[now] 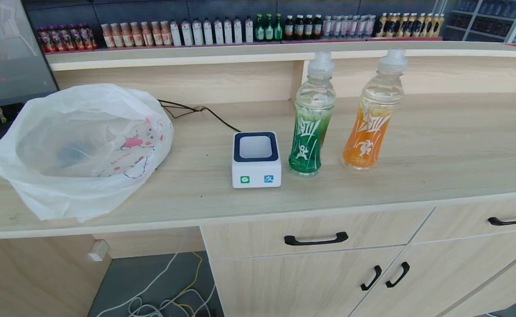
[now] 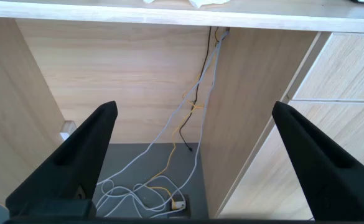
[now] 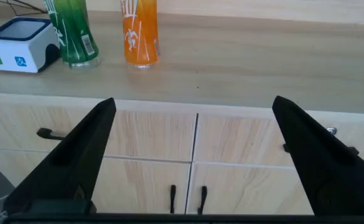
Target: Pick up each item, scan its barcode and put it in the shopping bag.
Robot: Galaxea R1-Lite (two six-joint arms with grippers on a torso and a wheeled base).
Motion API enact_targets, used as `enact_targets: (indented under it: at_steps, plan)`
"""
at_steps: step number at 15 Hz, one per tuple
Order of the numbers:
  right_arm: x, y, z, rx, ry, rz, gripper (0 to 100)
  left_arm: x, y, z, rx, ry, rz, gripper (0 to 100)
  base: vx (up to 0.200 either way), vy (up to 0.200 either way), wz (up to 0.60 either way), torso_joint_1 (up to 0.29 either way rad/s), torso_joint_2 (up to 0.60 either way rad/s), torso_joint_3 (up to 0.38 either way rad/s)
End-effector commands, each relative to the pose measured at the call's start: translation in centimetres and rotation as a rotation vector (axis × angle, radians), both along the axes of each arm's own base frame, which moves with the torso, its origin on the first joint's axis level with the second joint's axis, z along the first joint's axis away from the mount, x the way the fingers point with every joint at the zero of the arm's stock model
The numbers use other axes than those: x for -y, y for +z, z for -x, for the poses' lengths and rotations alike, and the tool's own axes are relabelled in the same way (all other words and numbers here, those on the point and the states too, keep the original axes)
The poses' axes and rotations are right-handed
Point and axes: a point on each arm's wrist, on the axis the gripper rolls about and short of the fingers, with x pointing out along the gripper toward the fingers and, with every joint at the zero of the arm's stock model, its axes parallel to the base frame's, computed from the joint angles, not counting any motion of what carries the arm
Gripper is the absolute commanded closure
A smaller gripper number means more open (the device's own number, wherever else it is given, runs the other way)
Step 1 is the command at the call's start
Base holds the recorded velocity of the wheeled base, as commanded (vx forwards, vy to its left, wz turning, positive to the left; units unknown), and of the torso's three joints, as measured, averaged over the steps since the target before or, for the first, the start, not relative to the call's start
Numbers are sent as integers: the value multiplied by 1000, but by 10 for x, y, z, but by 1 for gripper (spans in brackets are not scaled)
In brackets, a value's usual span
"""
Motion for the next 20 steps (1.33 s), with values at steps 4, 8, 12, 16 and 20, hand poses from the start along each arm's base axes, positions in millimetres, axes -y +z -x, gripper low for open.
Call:
enact_targets:
  at_steps: [4,8,12,16,20]
  plan:
    - [-20,41,-117,85,97,-26,0,0,0,0,0,0,-1,0,0,0,0,0,0,0]
    - [-35,64,-135,255,142,-43,0,0,0,0,0,0,1,0,0,0,0,0,0,0]
    - [-64,78,-159,313,120,-126,0,0,0,0,0,1,1,0,0,0,0,0,0,0]
    - [-93,78,-176,312,166,-117,0,0,0,0,0,0,1,0,0,0,0,0,0,0]
    - [-106,72,-179,292,200,-128,0,0,0,0,0,0,-1,0,0,0,0,0,0,0]
